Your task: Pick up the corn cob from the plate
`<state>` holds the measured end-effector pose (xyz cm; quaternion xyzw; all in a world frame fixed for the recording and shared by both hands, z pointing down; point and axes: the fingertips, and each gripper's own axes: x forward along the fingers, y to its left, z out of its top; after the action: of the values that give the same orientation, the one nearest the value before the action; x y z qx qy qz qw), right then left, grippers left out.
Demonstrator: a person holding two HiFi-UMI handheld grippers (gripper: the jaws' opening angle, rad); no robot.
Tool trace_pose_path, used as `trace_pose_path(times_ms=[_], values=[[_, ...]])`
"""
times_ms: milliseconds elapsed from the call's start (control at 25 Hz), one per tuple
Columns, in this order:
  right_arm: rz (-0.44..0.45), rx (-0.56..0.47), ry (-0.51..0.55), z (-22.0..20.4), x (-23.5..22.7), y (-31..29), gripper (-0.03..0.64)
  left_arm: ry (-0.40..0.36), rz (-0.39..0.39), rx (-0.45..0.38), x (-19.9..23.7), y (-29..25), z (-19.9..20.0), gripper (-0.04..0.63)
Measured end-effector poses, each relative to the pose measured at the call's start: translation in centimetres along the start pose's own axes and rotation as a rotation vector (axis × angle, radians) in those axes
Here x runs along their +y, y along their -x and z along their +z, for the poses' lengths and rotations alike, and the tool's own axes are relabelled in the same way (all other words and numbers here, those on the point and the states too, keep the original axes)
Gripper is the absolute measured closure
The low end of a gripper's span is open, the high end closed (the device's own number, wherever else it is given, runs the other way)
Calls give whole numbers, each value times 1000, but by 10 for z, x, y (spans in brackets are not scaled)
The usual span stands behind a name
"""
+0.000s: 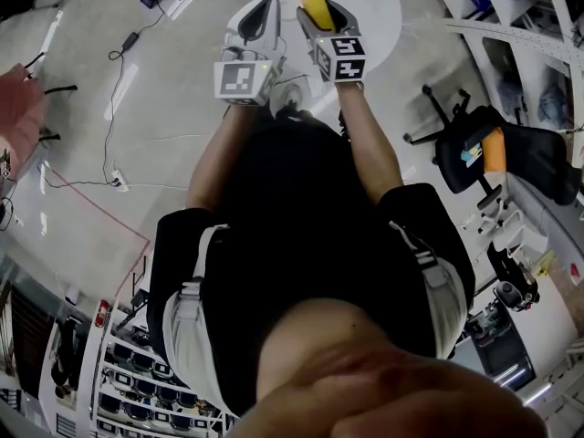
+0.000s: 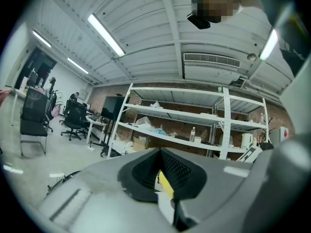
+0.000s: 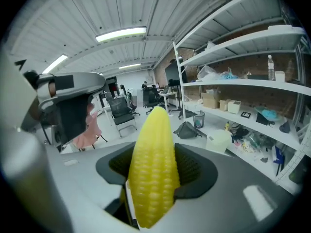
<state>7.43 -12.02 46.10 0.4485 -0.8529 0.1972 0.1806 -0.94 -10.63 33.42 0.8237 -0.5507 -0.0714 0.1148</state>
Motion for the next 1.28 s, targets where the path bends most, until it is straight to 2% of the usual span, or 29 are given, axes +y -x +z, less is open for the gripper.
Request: trace_pose_path(times_ms=[200,400,800,1280], values=[[4,-53,4,13,3,22,370,-21,-5,-22,-13,9,6,594],[8,-116,3,31,8,46,370,-78,-26,-44,-23,16,9,594],[12,-246,8,66,18,95,370,-87,-37,-66,-43,34,20,594],[30,-335,13,79,37,144,370,-91,-21,-76,-55,59,23,594]])
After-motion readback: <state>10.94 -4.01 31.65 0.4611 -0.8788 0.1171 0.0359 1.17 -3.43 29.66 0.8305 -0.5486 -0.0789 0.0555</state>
